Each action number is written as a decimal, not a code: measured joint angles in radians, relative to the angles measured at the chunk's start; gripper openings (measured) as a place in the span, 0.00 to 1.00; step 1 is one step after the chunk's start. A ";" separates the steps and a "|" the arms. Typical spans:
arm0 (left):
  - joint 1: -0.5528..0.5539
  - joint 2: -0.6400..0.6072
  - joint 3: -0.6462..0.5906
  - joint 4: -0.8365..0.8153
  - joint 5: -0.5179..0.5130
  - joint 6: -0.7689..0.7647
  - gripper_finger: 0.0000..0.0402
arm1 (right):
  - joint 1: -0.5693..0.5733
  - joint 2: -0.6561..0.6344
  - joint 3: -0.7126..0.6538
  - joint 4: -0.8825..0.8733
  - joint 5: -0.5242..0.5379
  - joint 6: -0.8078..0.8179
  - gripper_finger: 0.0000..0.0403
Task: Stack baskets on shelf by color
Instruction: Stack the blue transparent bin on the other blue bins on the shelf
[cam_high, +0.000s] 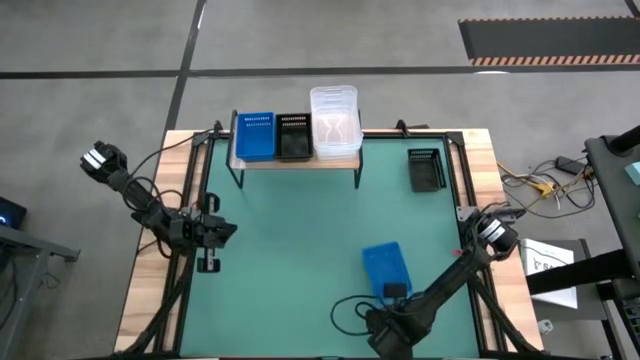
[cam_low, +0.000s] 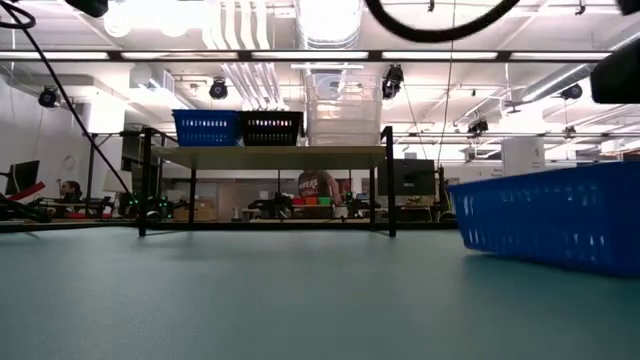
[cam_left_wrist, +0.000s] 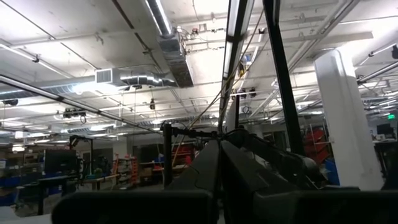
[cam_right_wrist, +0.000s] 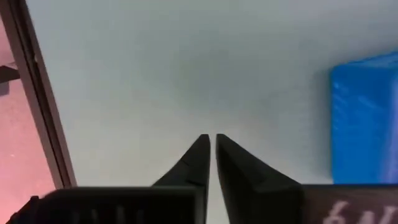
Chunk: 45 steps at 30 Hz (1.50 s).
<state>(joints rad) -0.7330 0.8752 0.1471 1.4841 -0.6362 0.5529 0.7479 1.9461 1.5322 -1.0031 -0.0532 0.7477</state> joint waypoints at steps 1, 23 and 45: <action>0.000 -0.002 0.000 0.000 0.000 0.000 0.00 | 0.000 -0.001 0.000 0.000 0.000 0.000 0.04; 0.000 0.001 -0.002 0.000 0.000 0.003 0.00 | -0.024 -0.154 -0.168 -0.056 0.199 -0.049 0.45; 0.000 0.001 0.000 0.000 0.000 0.003 0.00 | -0.332 -0.122 -0.105 0.635 0.284 -0.745 0.02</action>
<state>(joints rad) -0.7330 0.8761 0.1471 1.4845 -0.6361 0.5556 0.4156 1.8241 1.4274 -0.3683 0.2311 0.0031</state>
